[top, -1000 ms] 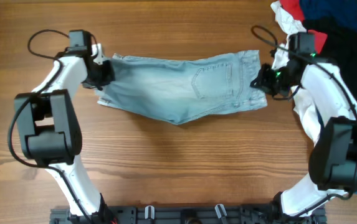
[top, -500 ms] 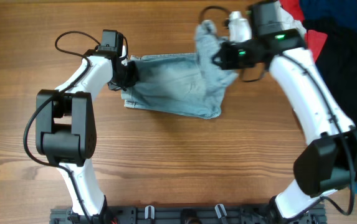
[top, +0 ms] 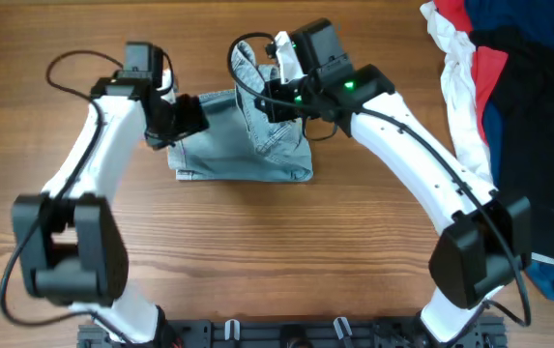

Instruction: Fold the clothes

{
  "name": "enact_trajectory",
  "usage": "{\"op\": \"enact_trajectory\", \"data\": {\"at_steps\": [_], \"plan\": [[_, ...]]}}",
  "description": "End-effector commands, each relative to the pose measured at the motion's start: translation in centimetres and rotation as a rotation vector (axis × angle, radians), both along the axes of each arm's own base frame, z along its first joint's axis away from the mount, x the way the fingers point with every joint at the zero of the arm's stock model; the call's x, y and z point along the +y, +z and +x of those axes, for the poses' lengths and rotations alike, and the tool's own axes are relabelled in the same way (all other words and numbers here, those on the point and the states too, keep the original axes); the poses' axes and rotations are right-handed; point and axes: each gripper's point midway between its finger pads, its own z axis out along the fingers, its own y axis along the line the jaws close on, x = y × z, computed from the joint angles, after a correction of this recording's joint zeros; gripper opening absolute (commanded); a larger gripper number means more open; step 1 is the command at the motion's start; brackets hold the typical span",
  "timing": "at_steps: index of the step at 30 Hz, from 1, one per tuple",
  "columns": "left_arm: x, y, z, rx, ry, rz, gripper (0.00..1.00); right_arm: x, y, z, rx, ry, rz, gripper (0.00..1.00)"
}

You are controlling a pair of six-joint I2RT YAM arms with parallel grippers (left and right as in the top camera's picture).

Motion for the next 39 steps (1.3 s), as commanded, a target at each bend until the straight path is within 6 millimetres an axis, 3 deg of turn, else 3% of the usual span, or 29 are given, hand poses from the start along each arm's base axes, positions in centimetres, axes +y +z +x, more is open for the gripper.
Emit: {"op": "enact_trajectory", "data": {"at_steps": [1,3,8,11,14,15,16,17,18,19,21,23,25,28,30,31,32,35,36,37,39], "plan": [[0.9,5.2,0.1,-0.137,0.018,0.007,0.9,2.3,1.2,0.2,-0.033,0.019,0.053,0.04],[1.9,7.8,-0.1,-0.201,0.056,0.001,0.99,3.4,1.3,0.1,-0.047,0.031,0.069,0.04],[7.1,13.9,-1.1,-0.342,0.291,-0.029,1.0,7.0,-0.5,-0.7,-0.021,0.054,0.104,0.04],[9.4,14.4,-1.5,-0.352,0.362,-0.027,1.0,10.7,-1.8,-1.9,-0.01,0.102,0.152,0.04],[10.1,14.3,-1.6,-0.349,0.381,-0.023,1.0,13.3,-2.3,-3.0,-0.015,0.13,0.184,0.04],[10.2,14.3,-1.6,-0.35,0.384,-0.023,1.0,14.4,-2.4,-3.3,-0.023,0.14,0.206,0.27],[10.3,14.3,-1.6,-0.349,0.386,-0.022,1.0,15.9,-2.2,-3.8,-0.047,0.169,0.235,0.76],[10.3,14.3,-1.6,-0.349,0.386,-0.022,1.0,17.1,-2.0,-4.7,-0.062,0.213,0.257,0.99],[10.3,14.3,-1.6,-0.349,0.386,-0.022,1.0,17.9,-1.9,-5.8,-0.08,0.268,0.262,1.0],[10.3,14.3,-1.6,-0.349,0.386,-0.021,1.0,18.4,-1.7,-6.8,-0.113,0.344,0.256,1.0],[10.3,14.3,-1.6,-0.348,0.386,-0.021,1.0,17.5,-1.3,-6.7,-0.105,0.342,0.242,1.0],[10.3,14.1,-1.8,-0.339,0.379,-0.017,1.0,15.0,-0.3,-5.2,-0.092,0.291,0.225,0.99],[10.5,13.5,-2.3,-0.308,0.387,0.005,1.0,11.3,0.5,-2.9,-0.071,0.215,0.196,0.99],[10.6,12.0,-2.8,-0.255,0.346,0.034,1.0,5.9,-1.3,-0.2,-0.005,0.12,0.115,0.99],[10.7,11.5,-2.9,-0.233,0.347,0.041,1.0,4.5,-2.7,0.2,0.01,0.127,0.074,1.0],[10.8,11.1,-2.9,-0.223,0.349,0.045,1.0,4.1,-3.6,0.2,0.012,0.144,0.05,0.94],[10.8,10.9,-2.8,-0.216,0.35,0.044,1.0,3.9,-4.5,0.1,0.009,0.17,0.023,0.81],[10.6,9.7,-2.9,-0.179,0.3,0.06,0.99,3.7,-7.8,-0.2,0.04,0.172,-0.061,0.28],[10.3,9.1,-3.0,-0.162,0.262,0.069,0.99,3.7,-8.5,-0.3,0.056,0.172,-0.067,0.15],[10.0,8.5,-3.0,-0.144,0.225,0.077,0.99,3.6,-9.5,-0.4,0.085,0.164,-0.076,0.04],[9.6,7.7,-2.9,-0.127,0.172,0.088,1.0,3.4,-10.9,-1.0,0.135,0.159,-0.09,0.04]]}}
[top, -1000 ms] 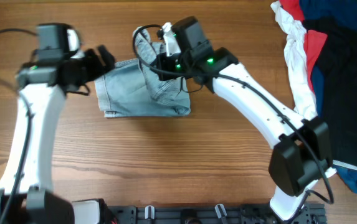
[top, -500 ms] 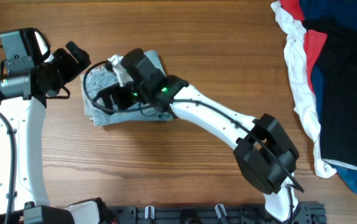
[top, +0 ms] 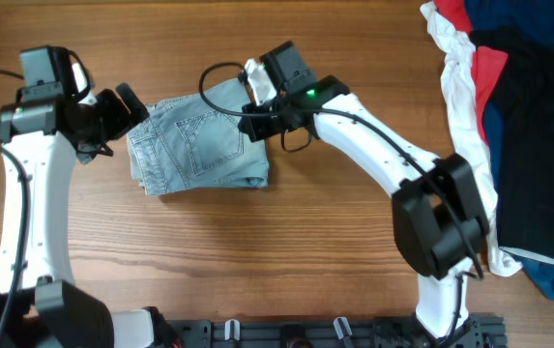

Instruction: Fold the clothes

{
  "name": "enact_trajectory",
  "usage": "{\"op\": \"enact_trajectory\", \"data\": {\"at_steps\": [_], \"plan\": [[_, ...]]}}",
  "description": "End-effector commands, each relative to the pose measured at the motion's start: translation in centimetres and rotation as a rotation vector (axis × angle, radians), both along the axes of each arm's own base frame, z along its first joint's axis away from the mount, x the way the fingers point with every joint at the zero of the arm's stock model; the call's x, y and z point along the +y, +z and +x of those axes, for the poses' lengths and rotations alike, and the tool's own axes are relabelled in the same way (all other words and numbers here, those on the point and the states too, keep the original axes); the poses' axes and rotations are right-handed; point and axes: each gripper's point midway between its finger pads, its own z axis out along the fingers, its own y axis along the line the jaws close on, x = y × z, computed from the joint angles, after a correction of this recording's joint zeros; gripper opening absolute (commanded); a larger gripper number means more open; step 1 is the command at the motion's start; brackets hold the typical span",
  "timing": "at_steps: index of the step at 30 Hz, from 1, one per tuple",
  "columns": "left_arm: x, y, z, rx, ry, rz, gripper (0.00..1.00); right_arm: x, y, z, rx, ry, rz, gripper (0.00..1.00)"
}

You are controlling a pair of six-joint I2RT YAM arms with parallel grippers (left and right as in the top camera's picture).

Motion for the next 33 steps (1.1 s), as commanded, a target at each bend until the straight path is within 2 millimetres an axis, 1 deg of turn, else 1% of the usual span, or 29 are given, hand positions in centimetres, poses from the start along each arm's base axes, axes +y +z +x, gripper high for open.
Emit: {"op": "enact_trajectory", "data": {"at_steps": [1,3,4,7,9,10,11,12,13,14,16,17,18,19,21,22,24,26,29,31,33], "plan": [[-0.9,-2.3,0.3,0.054,-0.141,0.049,0.99,-0.7,-3.5,-0.3,0.072,-0.002,-0.064,0.04],[-1.5,-3.2,0.4,0.073,-0.198,0.061,0.99,-1.1,-5.1,-1.0,0.114,-0.002,-0.092,0.04],[-1.9,-3.6,0.5,0.082,-0.228,0.066,0.99,-1.2,-5.4,-1.1,0.121,-0.003,-0.097,0.04],[-3.6,-4.8,0.6,0.106,-0.334,0.085,0.99,-1.3,-7.1,-0.8,0.145,-0.022,-0.105,0.04],[-5.0,-5.6,0.6,0.116,-0.443,0.11,0.98,-1.4,-7.4,-0.2,0.143,-0.039,-0.096,0.04],[-6.0,-6.0,0.6,0.117,-0.52,0.129,0.98,-1.7,-7.0,0.3,0.137,-0.05,-0.08,0.04],[-7.0,-6.4,0.5,0.117,-0.603,0.149,0.96,-2.0,-6.1,1.0,0.133,-0.057,-0.052,0.04],[-8.5,-7.0,0.5,0.119,-0.709,0.177,0.86,-2.9,-3.4,2.4,0.118,-0.076,0.022,0.07],[-9.2,-7.3,0.4,0.121,-0.749,0.186,0.79,-4.0,-1.9,3.4,0.101,-0.1,0.048,0.1],[-10.1,-7.9,0.3,0.132,-0.8,0.194,0.67,-5.8,-0.2,4.4,0.083,-0.14,0.063,0.19],[-11.3,-8.8,-0.2,0.154,-0.871,0.198,0.56,-8.4,1.5,5.5,0.06,-0.19,0.071,0.37],[-12.0,-9.4,-0.6,0.17,-0.923,0.202,0.56,-9.6,2.1,6.0,0.052,-0.213,0.073,0.53],[-13.1,-10.4,-1.6,0.21,-1.019,0.206,0.56,-11.7,2.8,6.7,0.04,-0.244,0.072,0.7],[-13.7,-11.1,-2.3,0.239,-1.065,0.209,0.55,-12.8,3.0,6.9,0.042,-0.265,0.069,0.72],[-14.9,-12.1,-3.1,0.278,-1.113,0.216,0.55,-14.4,2.8,7.1,0.062,-0.297,0.061,0.74],[-15.5,-12.5,-3.4,0.288,-1.133,0.215,0.54,-14.9,2.6,7.1,0.072,-0.305,0.056,0.75],[-16.3,-13.4,-3.9,0.315,-1.168,0.231,0.56,-15.0,2.6,7.0,0.074,-0.305,0.053,0.76],[-16.3,-14.4,-4.2,0.358,-1.191,0.281,0.58,-15.0,2.6,7.0,0.075,-0.306,0.053,0.77],[-15.8,-16.4,-4.2,0.42,-1.2,0.332,0.61,-15.0,2.6,7.0,0.075,-0.306,0.054,0.78],[-15.7,-18.0,-3.8,0.437,-1.195,0.338,0.64,-15.1,2.6,7.0,0.074,-0.308,0.051,0.79],[-15.9,-19.1,-3.2,0.426,-1.193,0.341,0.67,-15.1,2.6,7.1,0.074,-0.308,0.05,0.79]]}}
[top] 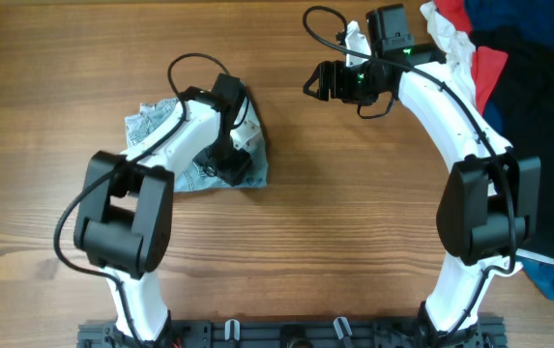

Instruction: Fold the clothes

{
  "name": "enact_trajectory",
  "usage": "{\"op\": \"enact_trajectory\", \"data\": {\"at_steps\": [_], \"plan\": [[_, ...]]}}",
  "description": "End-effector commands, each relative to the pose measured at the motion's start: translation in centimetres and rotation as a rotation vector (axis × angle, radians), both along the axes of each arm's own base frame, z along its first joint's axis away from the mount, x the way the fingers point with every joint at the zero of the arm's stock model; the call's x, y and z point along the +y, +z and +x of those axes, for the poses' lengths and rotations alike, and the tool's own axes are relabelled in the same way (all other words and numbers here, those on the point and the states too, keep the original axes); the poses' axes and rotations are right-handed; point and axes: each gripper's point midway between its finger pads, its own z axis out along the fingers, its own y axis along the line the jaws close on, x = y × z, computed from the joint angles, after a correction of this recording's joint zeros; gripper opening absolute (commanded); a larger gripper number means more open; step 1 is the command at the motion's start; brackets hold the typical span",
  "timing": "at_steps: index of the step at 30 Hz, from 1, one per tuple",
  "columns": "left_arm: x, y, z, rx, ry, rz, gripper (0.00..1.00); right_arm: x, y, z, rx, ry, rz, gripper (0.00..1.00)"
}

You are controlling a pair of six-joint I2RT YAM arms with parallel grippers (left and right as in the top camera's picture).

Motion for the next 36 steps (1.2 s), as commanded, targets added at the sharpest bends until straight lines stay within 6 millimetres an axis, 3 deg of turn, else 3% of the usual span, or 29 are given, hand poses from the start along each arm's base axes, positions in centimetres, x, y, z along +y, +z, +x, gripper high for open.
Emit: {"op": "enact_trajectory", "data": {"at_steps": [1,4,7,11,17,21,23,25,29,31,36], "plan": [[0.5,-3.0,0.9,-0.004,-0.016,0.045,0.67,0.3,0.9,0.1,-0.027,0.019,0.008,0.79],[2.8,-4.1,4.5,-0.16,0.127,0.184,0.71,0.2,0.8,0.2,-0.029,0.014,0.0,0.81],[4.6,-4.3,8.0,-0.292,0.318,0.182,0.73,0.0,0.7,0.3,-0.029,0.007,-0.01,0.82],[9.9,-3.4,12.5,-0.438,0.631,0.119,0.72,0.0,0.7,0.3,-0.029,0.006,-0.012,0.83],[19.4,-0.9,18.7,-0.716,0.855,0.05,0.72,0.0,0.7,0.3,-0.027,0.005,-0.012,0.83],[23.8,-2.2,21.1,-0.828,0.928,-0.031,0.74,-0.3,0.5,0.2,-0.022,-0.004,-0.027,0.83],[25.4,-3.0,21.7,-0.866,0.951,-0.051,0.77,-0.5,0.4,0.2,-0.021,-0.009,-0.037,0.83],[26.6,-2.5,22.1,-0.903,0.966,-0.056,0.8,-0.4,0.4,0.3,-0.021,-0.009,-0.036,0.83],[26.8,2.1,23.0,-0.936,0.941,-0.055,0.88,-0.4,0.5,0.4,-0.028,-0.009,-0.035,0.83],[26.6,5.3,22.0,-0.912,0.952,-0.052,0.99,-0.4,0.4,0.3,-0.024,-0.009,-0.036,0.84],[25.4,12.4,16.3,-0.807,1.086,-0.07,1.0,-0.5,0.2,-0.1,-0.005,-0.005,-0.04,0.87]]}}
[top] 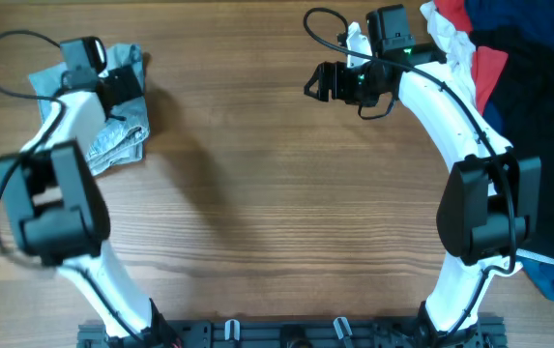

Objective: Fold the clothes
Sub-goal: 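Slide the folded shorts to the top-left table corner with the left gripper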

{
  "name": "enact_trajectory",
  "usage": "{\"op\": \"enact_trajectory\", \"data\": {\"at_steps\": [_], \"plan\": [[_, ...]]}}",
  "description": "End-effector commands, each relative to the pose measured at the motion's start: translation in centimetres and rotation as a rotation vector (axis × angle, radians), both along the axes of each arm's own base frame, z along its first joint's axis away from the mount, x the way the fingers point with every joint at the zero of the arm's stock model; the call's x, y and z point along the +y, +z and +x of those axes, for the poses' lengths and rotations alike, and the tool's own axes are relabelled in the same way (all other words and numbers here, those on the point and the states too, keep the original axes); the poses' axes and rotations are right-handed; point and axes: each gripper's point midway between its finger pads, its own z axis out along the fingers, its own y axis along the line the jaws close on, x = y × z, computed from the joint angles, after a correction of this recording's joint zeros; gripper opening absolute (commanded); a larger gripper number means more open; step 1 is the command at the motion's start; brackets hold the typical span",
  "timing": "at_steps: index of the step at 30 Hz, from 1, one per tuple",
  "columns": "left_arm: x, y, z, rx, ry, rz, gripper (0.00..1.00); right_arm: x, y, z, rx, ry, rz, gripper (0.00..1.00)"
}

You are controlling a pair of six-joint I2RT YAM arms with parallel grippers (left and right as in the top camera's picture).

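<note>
The folded light-blue denim garment [112, 140] lies bunched at the far left of the table, partly hidden under my left arm. My left gripper [127, 92] sits on its upper part and looks shut on the denim. My right gripper [317, 82] hovers over bare wood at the back right of centre, open and holding nothing. It is well apart from the denim.
A pile of unfolded clothes [518, 106] in white, red, blue and black covers the right side of the table, from the back edge to the front right. My right arm's elbow rests against that pile.
My left gripper and the folded denim have moved from left of centre to the far left back of the table. The right arm has not moved.
Both grippers were at the denim near the table's middle back, the right one holding a raised flap. Then the denim lay folded flat with a gripper at each side. Then the right gripper was away near the pile and the left on the denim, which now lies far left.
</note>
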Motion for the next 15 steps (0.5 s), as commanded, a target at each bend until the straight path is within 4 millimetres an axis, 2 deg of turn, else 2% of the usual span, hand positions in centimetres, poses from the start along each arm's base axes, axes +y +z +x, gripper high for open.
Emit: {"op": "enact_trajectory", "data": {"at_steps": [1,3,6,8,11,15], "plan": [[0.0,8.3,-2.7,-0.083,0.106,-0.057,1.0,0.0,0.6,0.0,-0.017,0.008,-0.01,0.87],[-0.7,9.3,-4.9,-0.038,0.121,-0.088,1.0,0.0,0.5,-0.2,-0.008,0.013,-0.014,0.87],[-1.2,7.7,-8.1,0.103,0.13,-0.113,1.0,0.1,0.4,-0.4,-0.014,0.037,-0.023,0.87],[-1.1,7.0,-9.4,0.16,0.142,-0.122,1.0,0.1,0.3,-0.6,-0.008,0.044,-0.027,0.87],[0.5,6.5,-10.8,0.188,0.214,-0.15,1.0,0.2,0.1,-1.2,0.007,0.063,-0.036,0.88],[2.1,6.3,-11.5,0.173,0.26,-0.233,1.0,0.1,-0.1,-1.7,0.018,0.078,-0.044,0.89]]}}
